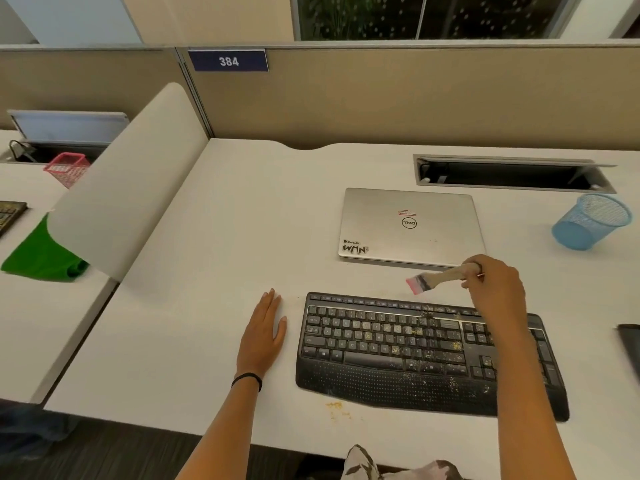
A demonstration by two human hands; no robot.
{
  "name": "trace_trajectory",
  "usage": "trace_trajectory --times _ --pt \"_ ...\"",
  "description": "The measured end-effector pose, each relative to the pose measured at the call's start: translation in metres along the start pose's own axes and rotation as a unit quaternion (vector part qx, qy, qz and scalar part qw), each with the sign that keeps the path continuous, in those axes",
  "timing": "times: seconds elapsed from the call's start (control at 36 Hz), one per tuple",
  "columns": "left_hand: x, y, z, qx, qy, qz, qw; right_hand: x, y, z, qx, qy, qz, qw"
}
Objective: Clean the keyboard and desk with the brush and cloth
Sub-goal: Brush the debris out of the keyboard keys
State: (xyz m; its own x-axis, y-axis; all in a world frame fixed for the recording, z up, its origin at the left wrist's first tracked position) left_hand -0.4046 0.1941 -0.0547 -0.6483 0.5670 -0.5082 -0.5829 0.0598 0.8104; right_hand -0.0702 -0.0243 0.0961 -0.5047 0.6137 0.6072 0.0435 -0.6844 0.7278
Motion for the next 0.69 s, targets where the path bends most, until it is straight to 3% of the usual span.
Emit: trace_trajectory --times 0.08,0.14,0.22,0.36,0.44,0.56,0.69 --pt "0.0 -0.002 0.0 0.004 -0.003 0.001 1.0 0.004 -0.007 -0.001 0.055 -0.003 0.067 0.996" --pt "0.0 -0.003 0.0 0.011 -0.01 0.007 1.0 -0.003 -0.015 -0.001 0.071 0.001 0.038 0.997" --pt "0.001 -0.005 0.0 0.021 -0.022 0.023 0.999 -0.013 -0.013 -0.002 0.033 0.002 -0.016 0.999" --pt "0.003 -0.006 0.001 0.028 -0.022 0.028 0.999 -0.007 0.004 0.002 -0.007 -0.034 0.095 0.995" --pt "0.001 -0.006 0.0 0.03 -0.023 0.022 0.999 -0.004 0.0 0.001 0.044 -0.066 0.165 0.983" --pt "0.001 -0.006 0.0 0.032 -0.018 0.018 0.999 -0.012 -0.015 -0.007 0.108 -0.064 0.108 0.986" --pt "0.0 -0.005 0.001 0.033 -0.017 0.019 0.999 -0.015 -0.003 -0.002 0.014 -0.026 0.069 0.997"
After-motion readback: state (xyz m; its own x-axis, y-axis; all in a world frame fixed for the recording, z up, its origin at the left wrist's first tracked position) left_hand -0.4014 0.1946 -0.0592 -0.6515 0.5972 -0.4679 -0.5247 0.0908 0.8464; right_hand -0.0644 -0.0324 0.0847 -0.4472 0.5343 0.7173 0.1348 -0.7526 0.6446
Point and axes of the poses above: each hand's wrist, its own z-axis towards the middle knuckle, its own y-axis out of the back of the hand, x = y × z, the point moved 8 cm from there along z, towards the middle knuckle, and after that the axes turned 15 degrees about -x, right-handed, at the moved point
